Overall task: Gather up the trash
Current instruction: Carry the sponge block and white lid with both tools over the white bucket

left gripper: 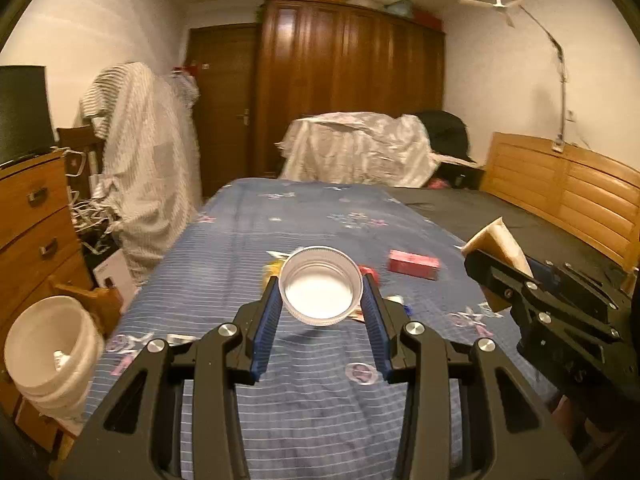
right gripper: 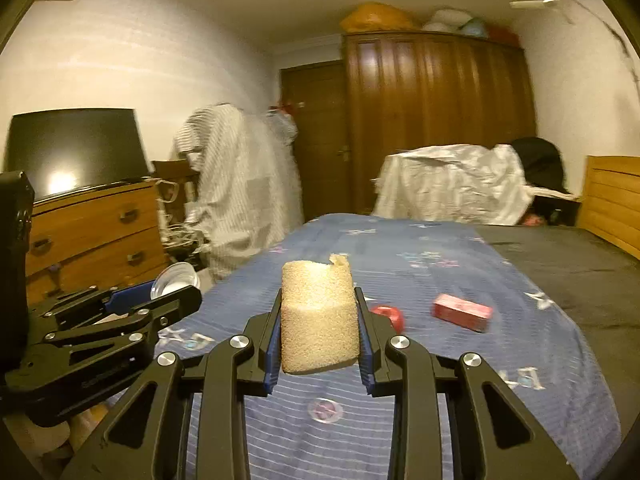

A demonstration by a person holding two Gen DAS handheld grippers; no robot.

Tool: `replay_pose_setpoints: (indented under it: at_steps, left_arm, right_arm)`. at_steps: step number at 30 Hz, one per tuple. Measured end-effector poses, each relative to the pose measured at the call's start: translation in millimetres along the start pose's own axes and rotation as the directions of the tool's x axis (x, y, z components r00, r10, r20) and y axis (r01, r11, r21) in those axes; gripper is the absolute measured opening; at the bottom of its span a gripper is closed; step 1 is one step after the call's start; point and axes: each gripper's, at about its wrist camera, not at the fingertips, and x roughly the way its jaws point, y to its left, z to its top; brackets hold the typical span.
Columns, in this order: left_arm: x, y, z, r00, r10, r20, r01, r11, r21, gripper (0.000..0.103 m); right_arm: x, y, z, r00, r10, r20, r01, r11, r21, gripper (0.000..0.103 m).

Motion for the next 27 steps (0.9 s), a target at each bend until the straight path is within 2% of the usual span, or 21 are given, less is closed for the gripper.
replay_pose_setpoints:
  at_steps: [6, 13, 19, 27]
  left_arm:
    - [-14, 58, 10, 0.994, 0.11, 0.019, -0.108, 0.993, -0.053, 0.039]
    - [-33, 130, 18, 0.97, 0.243, 0.026, -0.239, 0.965, -0.113, 0.039]
    - [-48, 187, 19, 0.941, 0.338, -0.001, -0.334, 0.931, -0.148, 0.039]
    - [-62, 276, 14, 0.892, 0.445, -0.081, -0.452, 0.867, -0.208, 0.039]
  right_arm:
    - [33, 58, 16, 0.993, 0.119, -0.017, -0.12, 0.992, -0.03, 0.032]
    - [77, 140, 41, 0.965, 0.257, -0.043, -0.259, 0.963, -0.071, 0.032]
    - [116, 218, 69, 0.922, 0.376, -0.09, -0.384, 0.917, -0.111, 0.032]
    - [185, 328, 93, 0.84, 0.498, -0.215, -0.53, 0.838, -0.131, 0.032]
